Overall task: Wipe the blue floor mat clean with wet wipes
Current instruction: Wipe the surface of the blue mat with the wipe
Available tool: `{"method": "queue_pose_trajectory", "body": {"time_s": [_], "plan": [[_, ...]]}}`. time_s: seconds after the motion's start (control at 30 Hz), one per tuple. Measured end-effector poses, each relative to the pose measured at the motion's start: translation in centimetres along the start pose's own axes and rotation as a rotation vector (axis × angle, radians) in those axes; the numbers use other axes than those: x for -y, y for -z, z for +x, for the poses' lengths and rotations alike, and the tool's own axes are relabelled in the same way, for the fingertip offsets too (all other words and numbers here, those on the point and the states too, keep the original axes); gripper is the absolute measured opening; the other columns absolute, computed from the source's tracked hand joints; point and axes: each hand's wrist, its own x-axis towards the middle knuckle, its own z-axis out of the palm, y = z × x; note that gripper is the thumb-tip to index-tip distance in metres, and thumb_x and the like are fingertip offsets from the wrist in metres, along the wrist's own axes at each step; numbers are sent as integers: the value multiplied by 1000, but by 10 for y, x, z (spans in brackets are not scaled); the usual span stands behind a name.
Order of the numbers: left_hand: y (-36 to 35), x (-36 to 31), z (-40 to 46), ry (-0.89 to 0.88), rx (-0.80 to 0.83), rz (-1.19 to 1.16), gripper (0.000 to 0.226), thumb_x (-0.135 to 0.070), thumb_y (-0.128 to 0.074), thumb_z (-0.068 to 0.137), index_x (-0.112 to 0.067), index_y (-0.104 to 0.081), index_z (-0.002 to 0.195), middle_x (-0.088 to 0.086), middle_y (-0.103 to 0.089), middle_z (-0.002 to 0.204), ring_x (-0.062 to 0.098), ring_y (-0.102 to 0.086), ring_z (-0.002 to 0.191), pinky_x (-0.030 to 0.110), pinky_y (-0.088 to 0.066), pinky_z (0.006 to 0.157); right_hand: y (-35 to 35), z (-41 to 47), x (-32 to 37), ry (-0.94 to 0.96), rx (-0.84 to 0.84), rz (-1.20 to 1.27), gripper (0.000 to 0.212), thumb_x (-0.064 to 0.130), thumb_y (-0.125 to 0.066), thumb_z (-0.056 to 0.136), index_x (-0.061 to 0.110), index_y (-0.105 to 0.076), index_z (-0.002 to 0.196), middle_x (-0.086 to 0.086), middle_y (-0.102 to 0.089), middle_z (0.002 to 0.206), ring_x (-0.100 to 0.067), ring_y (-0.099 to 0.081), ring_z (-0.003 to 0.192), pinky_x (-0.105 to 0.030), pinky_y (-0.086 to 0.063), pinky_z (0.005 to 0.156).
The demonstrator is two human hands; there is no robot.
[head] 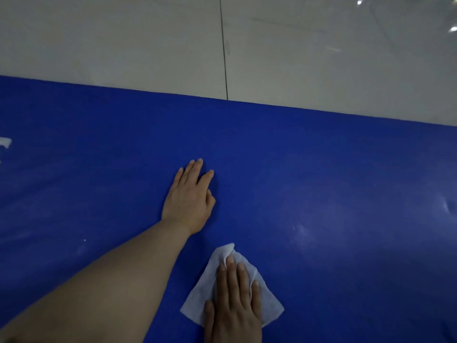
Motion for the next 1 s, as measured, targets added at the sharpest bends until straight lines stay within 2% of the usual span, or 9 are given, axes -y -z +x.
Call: {"method": "queue_pose_trajectory", "body": {"time_s": [0.2,0.3,0.43,0.5,0.63,0.73,0.83,0.9,1.0], "plan": [[34,3,11,-21,361,32,61,-32,-36,101,-22,-8,154,5,14,160,20,12,147,38,2,120,26,-3,7,-50,248,182,60,37,-22,99,12,-10,152,-2,-10,159,-20,-14,144,-39,-10,114],[57,-7,20,4,594,110,79,-38,-50,96,-23,1,154,7,23,158,24,13,147,46,-7,119,61,14,2,-107,372,517,62,30,-41,99,21,-11,153,2,-1,161,-15,-14,146,-22,-13,114],[60,-13,25,30,684,104,87,-21,-56,92,-22,5,154,8,29,155,26,16,146,49,-11,119,88,60,-15,-349,241,813,38,32,-29,104,44,-25,140,13,-22,155,-1,-32,135,-5,-27,100],[61,-11,26,50,699,83,85,-14,-52,93,-22,7,154,7,32,154,25,19,145,48,-8,119,95,91,-12,-270,123,733,43,39,-22,104,32,-25,146,21,-14,153,3,-24,138,-1,-25,98],[55,-14,25,89,711,63,85,-23,-52,96,-24,11,153,3,36,152,21,24,144,46,0,120,87,155,-10,23,50,653,70,64,2,90,24,-7,146,16,-1,154,9,4,141,-23,-8,119],[53,-13,26,103,679,2,87,-34,-54,95,-26,9,153,-1,33,154,18,23,144,45,0,120,68,202,-9,190,212,347,73,57,11,86,15,11,146,8,22,150,-10,16,145,-30,9,118],[52,-9,25,94,650,8,79,-34,-59,93,-26,-9,154,-1,32,154,17,22,144,42,-3,120,52,225,-16,235,407,24,62,46,9,91,13,28,139,2,39,142,-18,30,139,-41,8,117],[53,-11,26,106,644,42,65,-35,-60,92,-26,-29,149,-2,32,154,16,20,145,40,-4,120,51,230,-18,262,465,-17,60,46,11,89,13,32,136,0,42,142,-17,38,131,-44,10,117],[59,-21,30,161,698,105,61,-33,-59,93,-28,-32,148,-4,31,155,16,18,146,41,-8,120,61,239,-21,282,613,32,64,44,-10,101,15,29,142,5,44,140,-16,37,134,-42,18,114]]}}
